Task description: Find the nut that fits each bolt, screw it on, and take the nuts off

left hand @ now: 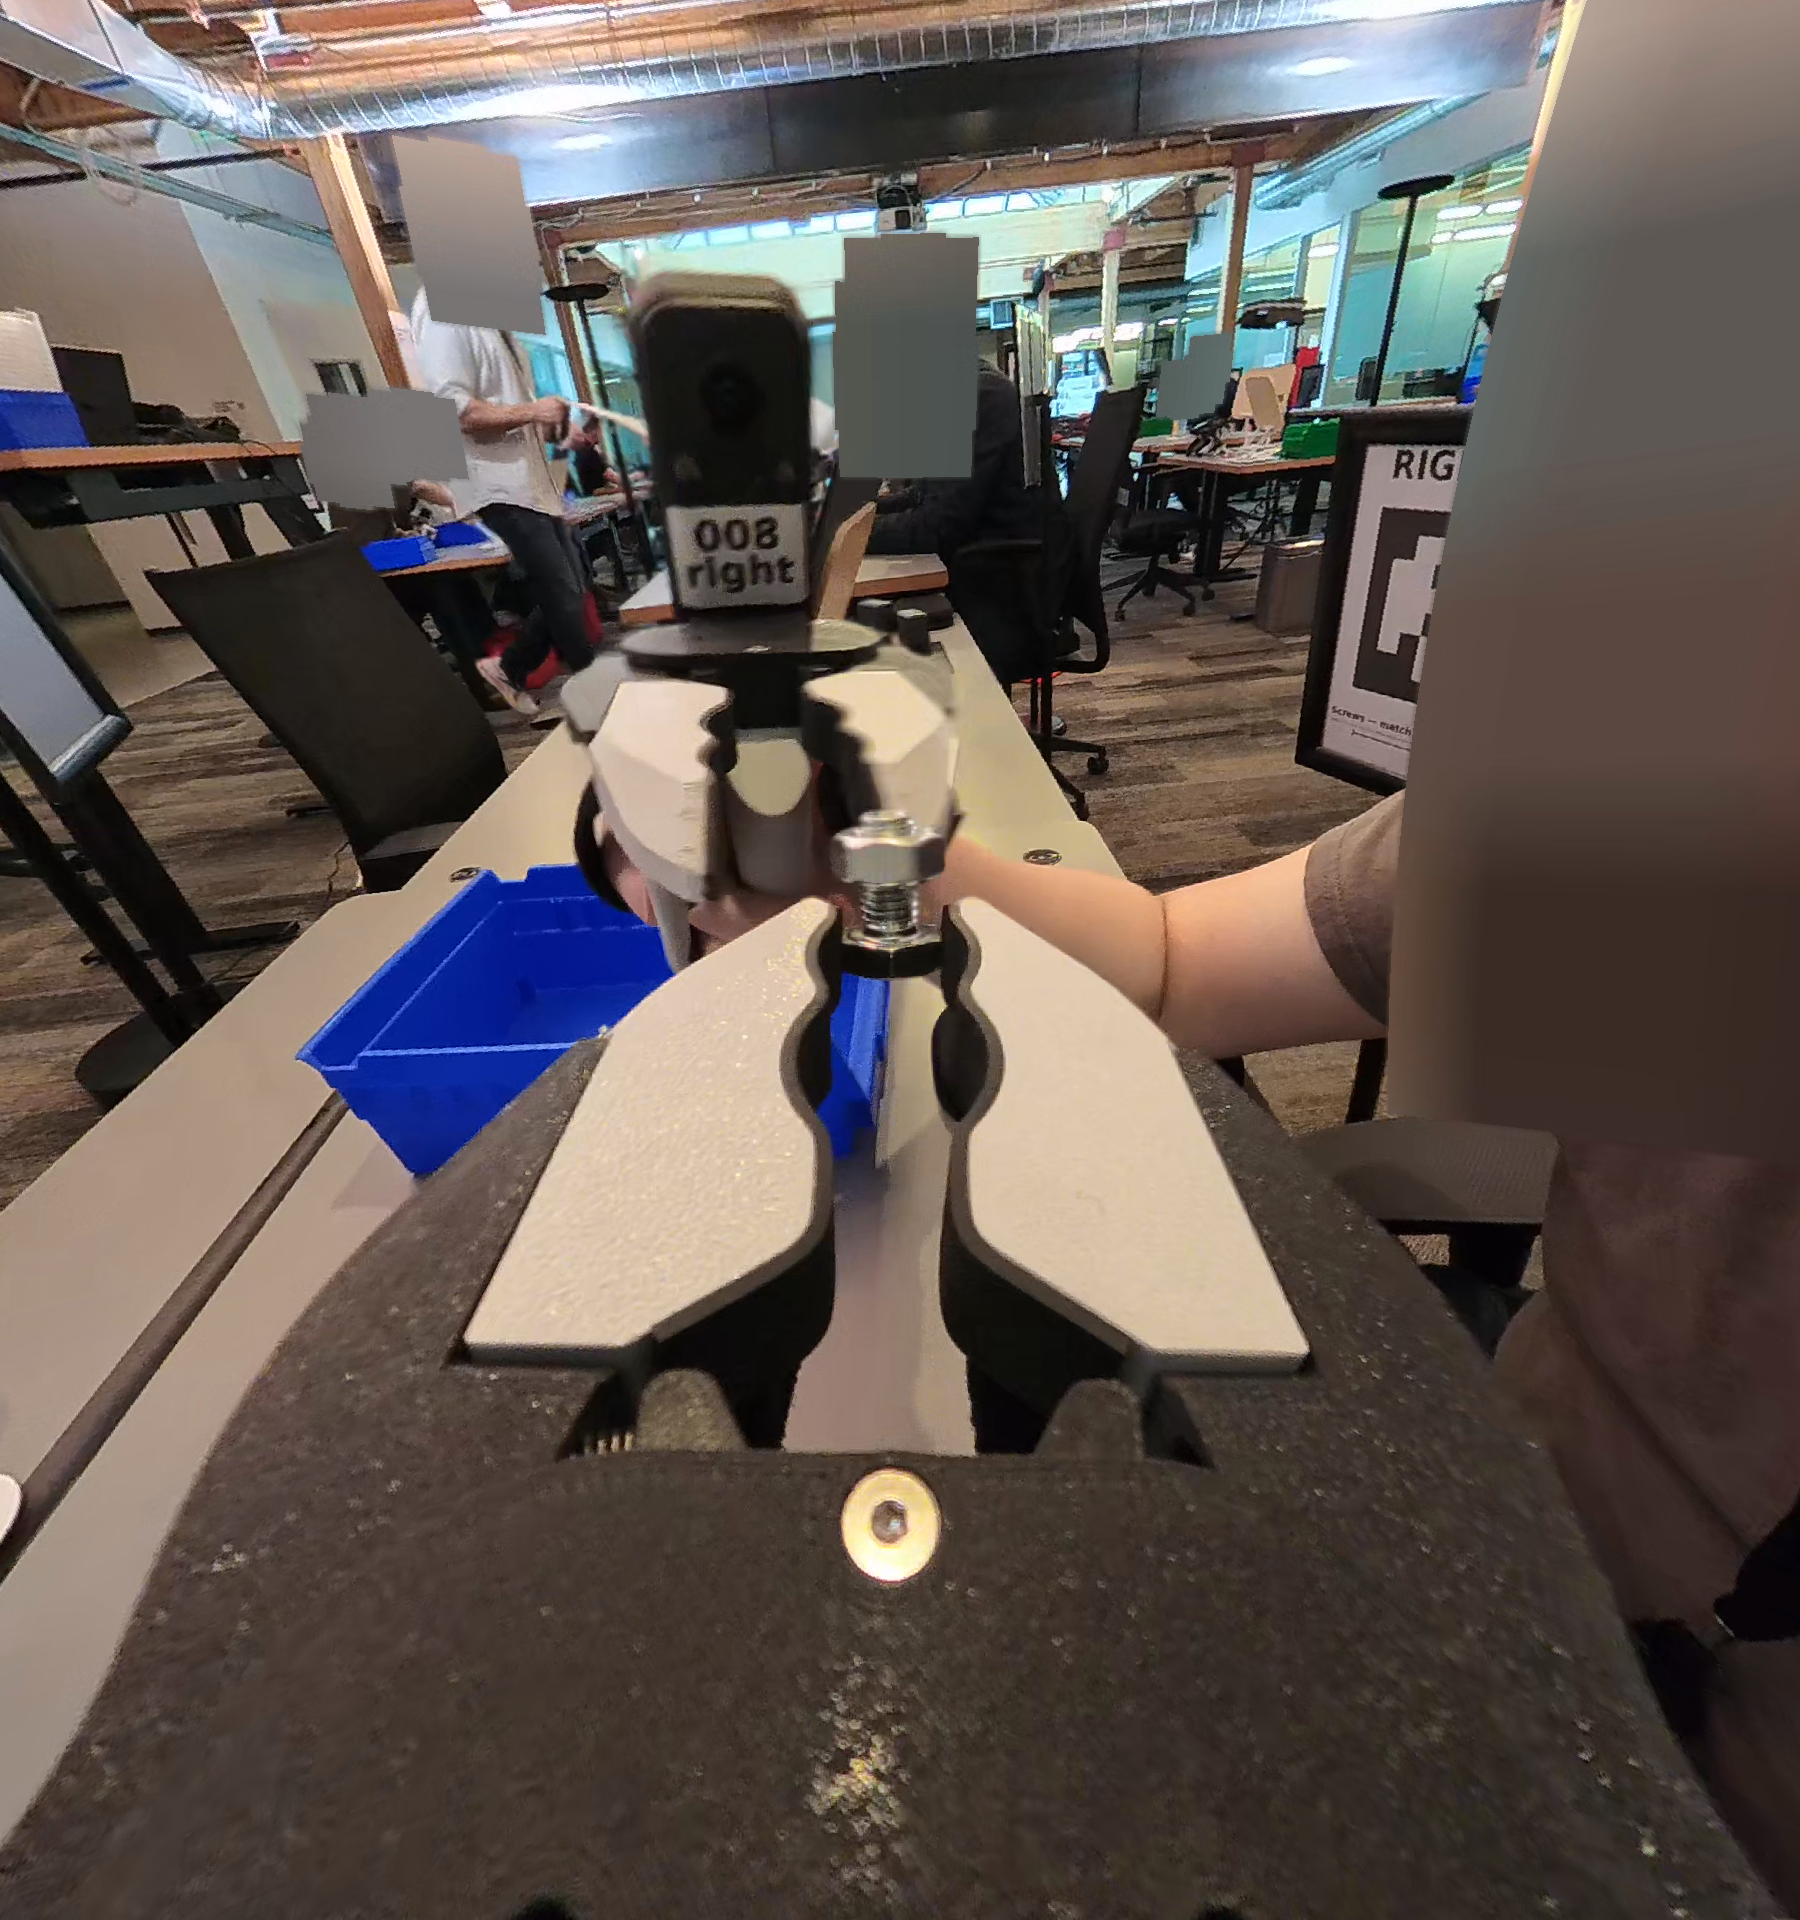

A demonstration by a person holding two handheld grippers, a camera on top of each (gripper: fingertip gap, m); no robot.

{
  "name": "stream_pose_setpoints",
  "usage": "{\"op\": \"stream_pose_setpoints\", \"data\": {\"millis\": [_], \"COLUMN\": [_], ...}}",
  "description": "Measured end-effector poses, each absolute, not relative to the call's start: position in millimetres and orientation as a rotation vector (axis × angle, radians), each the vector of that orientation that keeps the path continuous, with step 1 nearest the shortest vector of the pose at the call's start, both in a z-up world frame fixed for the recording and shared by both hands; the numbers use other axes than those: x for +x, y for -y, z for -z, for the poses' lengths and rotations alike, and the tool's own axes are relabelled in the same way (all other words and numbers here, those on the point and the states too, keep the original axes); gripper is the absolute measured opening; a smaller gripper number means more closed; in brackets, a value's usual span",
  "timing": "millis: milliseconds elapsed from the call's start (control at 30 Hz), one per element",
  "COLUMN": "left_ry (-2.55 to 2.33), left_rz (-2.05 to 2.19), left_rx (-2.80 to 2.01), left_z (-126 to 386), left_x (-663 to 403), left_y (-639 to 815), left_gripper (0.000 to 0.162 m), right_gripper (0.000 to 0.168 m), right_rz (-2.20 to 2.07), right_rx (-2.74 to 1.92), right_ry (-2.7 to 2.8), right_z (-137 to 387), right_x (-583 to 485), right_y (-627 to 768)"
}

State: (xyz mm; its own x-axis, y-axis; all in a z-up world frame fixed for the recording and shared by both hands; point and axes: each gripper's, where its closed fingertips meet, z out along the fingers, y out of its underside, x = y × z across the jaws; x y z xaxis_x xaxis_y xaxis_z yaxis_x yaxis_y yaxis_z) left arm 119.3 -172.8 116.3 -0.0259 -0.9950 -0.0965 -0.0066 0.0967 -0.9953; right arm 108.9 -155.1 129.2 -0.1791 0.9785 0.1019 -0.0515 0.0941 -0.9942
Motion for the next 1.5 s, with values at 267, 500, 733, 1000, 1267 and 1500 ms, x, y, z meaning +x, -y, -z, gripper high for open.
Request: {"op": "stream_pose_setpoints", "data": {"millis": [267, 500, 733, 1000, 1267, 1500], "left_ry": [-1.278, -1.261, -1.281, -1.269, -1.256, -1.253], "left_rz": [1.17, 1.162, 1.159, 1.166, 1.158, 1.178], "left_rx": [-1.141, -1.131, -1.137, -1.13, -1.142, -1.136], "left_z": [-114.5, -118.7, -114.7, -118.8, -118.1, -118.6], "left_x": [119.9, 116.9, 120.8, 116.6, 117.1, 117.3], "left_y": [171.6, 170.8, 172.9, 171.6, 169.2, 169.5], "left_gripper": [0.017, 0.017, 0.017, 0.017, 0.017, 0.018], "right_gripper": [0.03, 0.025, 0.032, 0.026, 0.03, 0.03], "right_rz": [-1.244, -1.33, -1.258, -1.359, -1.316, -1.326], "right_rx": [-0.975, -1.02, -0.983, -0.984, -1.028, -0.991], "right_ry": [1.355, 1.297, 1.36, 1.31, 1.316, 1.324], "right_z": [-133.9, -135.7, -132.4, -140.8, -133.4, -141.6], "right_x": [101.8, 116.0, 101.4, 112.0, 105.9, 106.4], "right_y": [166.2, 146.8, 165.2, 159.4, 154.8, 167.3]}}
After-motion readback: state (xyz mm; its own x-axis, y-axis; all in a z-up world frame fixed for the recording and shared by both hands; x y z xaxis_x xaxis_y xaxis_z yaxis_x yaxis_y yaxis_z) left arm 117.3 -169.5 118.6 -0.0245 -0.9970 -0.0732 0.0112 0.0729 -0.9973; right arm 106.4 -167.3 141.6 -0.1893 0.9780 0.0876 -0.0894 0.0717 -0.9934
